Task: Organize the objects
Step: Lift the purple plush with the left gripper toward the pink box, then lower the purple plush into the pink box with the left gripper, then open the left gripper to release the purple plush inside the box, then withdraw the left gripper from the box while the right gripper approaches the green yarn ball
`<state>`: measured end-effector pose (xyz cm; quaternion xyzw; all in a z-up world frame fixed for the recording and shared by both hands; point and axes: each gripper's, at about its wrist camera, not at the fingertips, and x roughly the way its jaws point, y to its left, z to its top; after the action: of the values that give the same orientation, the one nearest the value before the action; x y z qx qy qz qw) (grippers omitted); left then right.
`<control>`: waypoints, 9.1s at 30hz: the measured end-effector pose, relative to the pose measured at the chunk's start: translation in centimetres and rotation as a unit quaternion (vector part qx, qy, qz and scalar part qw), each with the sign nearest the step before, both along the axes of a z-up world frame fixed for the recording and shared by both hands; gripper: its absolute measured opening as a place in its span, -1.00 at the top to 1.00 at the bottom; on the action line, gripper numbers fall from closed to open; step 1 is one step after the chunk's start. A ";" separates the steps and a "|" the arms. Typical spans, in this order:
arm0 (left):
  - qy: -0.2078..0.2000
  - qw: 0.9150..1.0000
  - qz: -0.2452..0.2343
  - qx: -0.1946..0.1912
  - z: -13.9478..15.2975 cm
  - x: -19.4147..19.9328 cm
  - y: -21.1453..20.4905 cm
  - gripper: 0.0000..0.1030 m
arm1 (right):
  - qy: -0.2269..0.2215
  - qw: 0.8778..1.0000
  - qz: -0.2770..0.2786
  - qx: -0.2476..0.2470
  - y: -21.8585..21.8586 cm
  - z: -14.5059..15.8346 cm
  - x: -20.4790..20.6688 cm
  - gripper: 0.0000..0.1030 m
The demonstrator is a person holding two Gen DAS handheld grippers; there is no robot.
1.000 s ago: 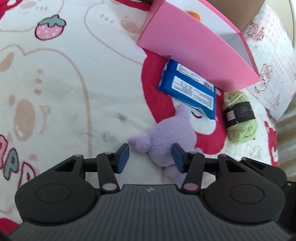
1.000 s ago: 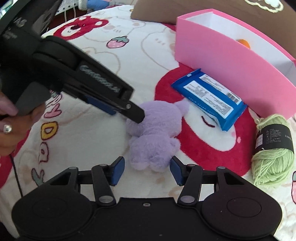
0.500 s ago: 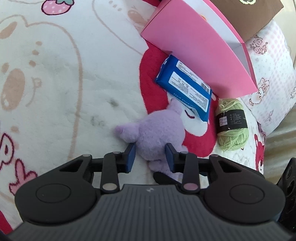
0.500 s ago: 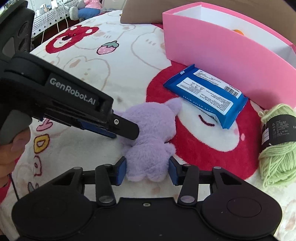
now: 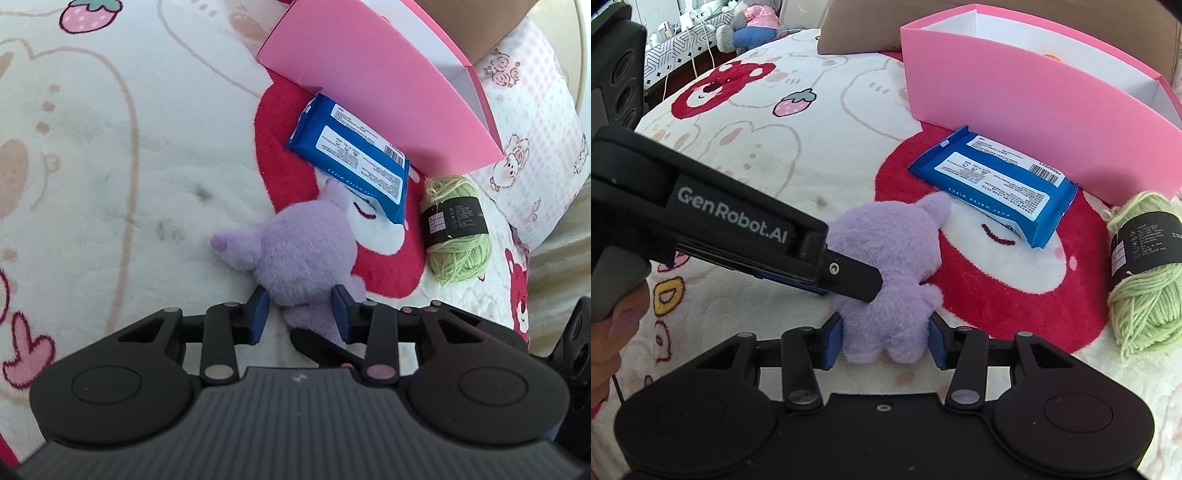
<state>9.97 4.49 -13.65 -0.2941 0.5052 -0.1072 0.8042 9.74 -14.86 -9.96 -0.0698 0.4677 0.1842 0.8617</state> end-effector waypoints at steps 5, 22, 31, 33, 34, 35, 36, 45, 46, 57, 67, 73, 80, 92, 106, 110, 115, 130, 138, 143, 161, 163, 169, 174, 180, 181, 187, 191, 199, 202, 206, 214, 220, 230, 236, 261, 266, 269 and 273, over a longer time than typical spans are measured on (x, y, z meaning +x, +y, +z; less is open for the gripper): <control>-0.004 1.000 -0.014 0.008 0.6 -0.3 -0.3 0.33 | -0.011 1.000 0.003 -0.009 0.3 0.4 -0.7 0.01; -0.034 0.998 -0.047 0.036 3.8 -1.7 -1.8 0.34 | -0.035 0.999 -0.012 0.012 -0.5 2.2 -3.6 0.01; -0.060 0.995 -0.063 0.056 6.5 -2.5 -2.4 0.34 | -0.061 0.998 -0.008 0.002 0.0 4.0 -5.1 0.01; -0.066 0.994 -0.066 0.060 7.0 -2.7 -2.6 0.34 | -0.068 0.998 -0.010 0.002 0.0 4.4 -5.4 0.01; -0.070 0.993 -0.067 0.062 7.2 -2.8 -2.8 0.34 | -0.071 0.997 -0.010 0.002 -0.1 4.7 -5.5 0.01; -0.073 0.993 -0.069 0.064 7.4 -2.9 -2.9 0.34 | -0.074 0.997 -0.011 0.000 -0.1 4.8 -5.6 0.01; -0.078 0.992 -0.071 0.067 7.7 -3.1 -3.0 0.34 | -0.079 0.997 -0.010 -0.002 -0.2 5.0 -5.7 0.01; -0.131 0.983 -0.088 0.096 10.8 -3.8 -3.2 0.31 | -0.165 0.986 0.014 -0.031 0.2 6.4 -6.9 0.02; -0.133 0.982 -0.089 0.100 11.2 -3.7 -3.3 0.31 | -0.162 0.986 0.010 -0.021 -0.1 6.8 -6.6 0.02; -0.162 0.974 -0.107 0.116 15.6 -2.2 -4.3 0.31 | -0.183 0.983 -0.004 -0.012 -1.2 10.4 -5.2 0.02; -0.167 0.978 -0.105 0.073 17.3 -0.5 -4.2 0.32 | -0.191 0.981 -0.012 -0.018 -2.1 12.7 -4.1 0.02; -0.156 0.978 -0.113 0.077 17.7 0.3 -4.6 0.33 | -0.186 0.982 -0.025 -0.007 -2.3 13.0 -3.4 0.02; -0.175 0.972 -0.131 0.090 19.1 1.3 -5.8 0.30 | -0.192 0.981 -0.025 -0.012 -2.8 14.6 -2.3 0.03; -0.176 0.968 -0.160 0.076 21.7 7.3 -7.2 0.30 | -0.199 0.978 -0.066 -0.002 -5.1 17.1 1.5 0.04; -0.146 0.967 -0.186 0.095 20.6 17.0 -10.4 0.30 | -0.137 0.978 -0.144 0.059 -9.4 16.4 10.5 0.05; -0.137 0.965 -0.195 0.109 20.2 19.7 -12.0 0.31 | -0.120 0.974 -0.174 0.082 -11.4 15.6 13.7 0.05; -0.146 0.964 -0.188 0.120 19.5 22.0 -12.9 0.31 | -0.106 0.964 -0.191 0.152 -14.0 14.2 15.7 0.06; -0.114 0.974 -0.185 0.061 13.2 28.4 -14.3 0.32 | -0.086 0.970 -0.213 0.082 -15.8 10.0 21.0 0.08; -0.073 0.989 -0.125 0.003 10.5 31.1 -13.2 0.31 | -0.070 0.974 -0.214 0.012 -14.6 8.8 24.4 0.11; -0.061 0.991 -0.115 -0.012 9.6 31.8 -13.2 0.31 | -0.062 0.976 -0.207 -0.012 -14.6 8.4 25.5 0.12; -0.002 0.993 -0.100 -0.062 6.6 32.7 -12.2 0.32 | -0.071 0.990 -0.090 -0.082 -14.2 7.4 25.1 0.11; -0.001 0.993 -0.104 -0.057 6.5 32.7 -12.5 0.33 | -0.074 0.991 -0.084 -0.077 -14.5 7.4 24.9 0.11; -0.003 0.992 -0.121 -0.024 7.0 32.9 -13.8 0.33 | -0.085 0.992 -0.082 -0.051 -15.6 7.6 24.3 0.25; -0.011 0.991 -0.133 0.007 7.4 32.6 -14.8 0.33 | -0.092 0.990 -0.091 -0.062 -15.8 7.6 24.4 0.26; -0.033 0.986 -0.165 0.020 8.1 32.9 -17.0 0.33 | -0.097 0.987 -0.109 -0.073 -16.4 8.3 24.1 0.26; -0.034 0.984 -0.170 0.024 8.1 32.9 -17.1 0.33 | -0.099 0.986 -0.109 -0.074 -16.4 8.3 24.1 0.29; -0.032 0.984 -0.167 0.052 8.1 32.6 -16.2 0.32 | -0.100 0.987 -0.105 -0.070 -15.7 7.5 25.1 0.56; -0.054 0.981 -0.170 0.071 9.5 31.5 -15.5 0.34 | -0.104 0.986 -0.116 -0.064 -15.8 7.3 25.6 0.58; -0.078 0.969 -0.184 0.144 12.1 28.2 -13.3 0.24 | -0.091 0.985 -0.147 0.016 -17.4 9.7 24.1 0.55; -0.073 0.970 -0.182 0.146 13.3 26.2 -11.2 0.21 | -0.090 0.984 -0.149 0.026 -16.7 10.6 22.4 0.54; -0.071 0.971 -0.175 0.148 14.1 24.5 -9.7 0.20 | -0.096 0.985 -0.140 0.024 -15.2 11.7 17.8 0.51; -0.070 0.971 -0.162 0.163 15.9 21.7 -8.2 0.15 | -0.096 0.988 -0.119 0.031 -14.3 14.4 15.2 0.42; -0.102 0.960 -0.184 0.183 18.8 18.0 -7.0 0.14 | -0.105 0.986 -0.119 0.043 -13.2 16.3 12.7 0.34; -0.119 0.961 -0.174 0.179 22.4 12.2 -4.4 0.08 | -0.111 0.988 -0.093 0.050 -10.9 20.1 9.4 -0.08; -0.138 0.959 -0.172 0.178 24.6 8.9 -3.8 0.06 | -0.120 0.987 -0.092 0.050 -10.5 21.4 7.6 -0.38; -0.097 0.963 -0.195 0.159 23.2 3.2 -3.7 -0.80 | -0.123 0.989 -0.071 0.048 -9.8 21.7 -0.3 -0.88; -0.084 0.962 -0.200 0.163 22.5 2.7 -3.7 -0.88 | -0.118 0.990 -0.066 0.047 -9.6 21.2 -1.2 -0.88; -0.075 0.964 -0.201 0.158 22.0 2.5 -3.7 -0.88 | -0.095 0.992 -0.067 0.056 -9.6 20.8 -1.6 -0.88; -0.066 0.966 -0.200 0.151 21.4 2.4 -3.7 -0.88 | -0.059 0.995 -0.055 0.060 -9.5 20.3 -2.2 -0.88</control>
<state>12.38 0.79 7.75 -0.0546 0.5099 -0.2075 0.8330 7.57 -24.33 10.36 -0.0034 0.4074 0.1599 0.8991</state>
